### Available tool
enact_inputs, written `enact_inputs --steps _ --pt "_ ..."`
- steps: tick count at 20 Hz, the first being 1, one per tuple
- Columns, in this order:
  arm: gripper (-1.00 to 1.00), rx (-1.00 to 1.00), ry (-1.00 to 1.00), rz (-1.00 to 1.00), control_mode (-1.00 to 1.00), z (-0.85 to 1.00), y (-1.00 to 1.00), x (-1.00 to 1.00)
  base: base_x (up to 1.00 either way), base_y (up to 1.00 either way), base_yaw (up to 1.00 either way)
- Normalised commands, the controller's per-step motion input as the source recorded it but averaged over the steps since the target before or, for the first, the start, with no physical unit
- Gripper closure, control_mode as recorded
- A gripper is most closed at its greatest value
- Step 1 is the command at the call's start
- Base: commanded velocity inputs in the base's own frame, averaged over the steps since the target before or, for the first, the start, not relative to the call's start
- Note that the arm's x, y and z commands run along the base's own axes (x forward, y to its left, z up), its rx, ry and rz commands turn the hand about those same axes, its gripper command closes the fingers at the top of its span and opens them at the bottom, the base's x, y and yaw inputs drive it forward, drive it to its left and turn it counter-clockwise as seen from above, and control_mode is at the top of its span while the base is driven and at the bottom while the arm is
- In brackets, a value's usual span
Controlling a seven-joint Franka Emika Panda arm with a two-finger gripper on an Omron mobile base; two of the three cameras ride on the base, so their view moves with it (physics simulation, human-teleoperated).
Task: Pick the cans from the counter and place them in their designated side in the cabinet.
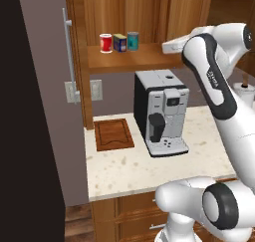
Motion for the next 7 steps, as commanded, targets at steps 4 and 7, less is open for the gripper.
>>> enact_inputs --steps 4,7 --pt "-1.0 -0.05 0.0 0.04 -1.0 0.03 -0.04 -1.0 0.0 0.0 0.0" --pt "-1.0 -0.05 0.0 0.04 -1.0 0.06 -0.06 -0.99 0.0 0.0 0.0"
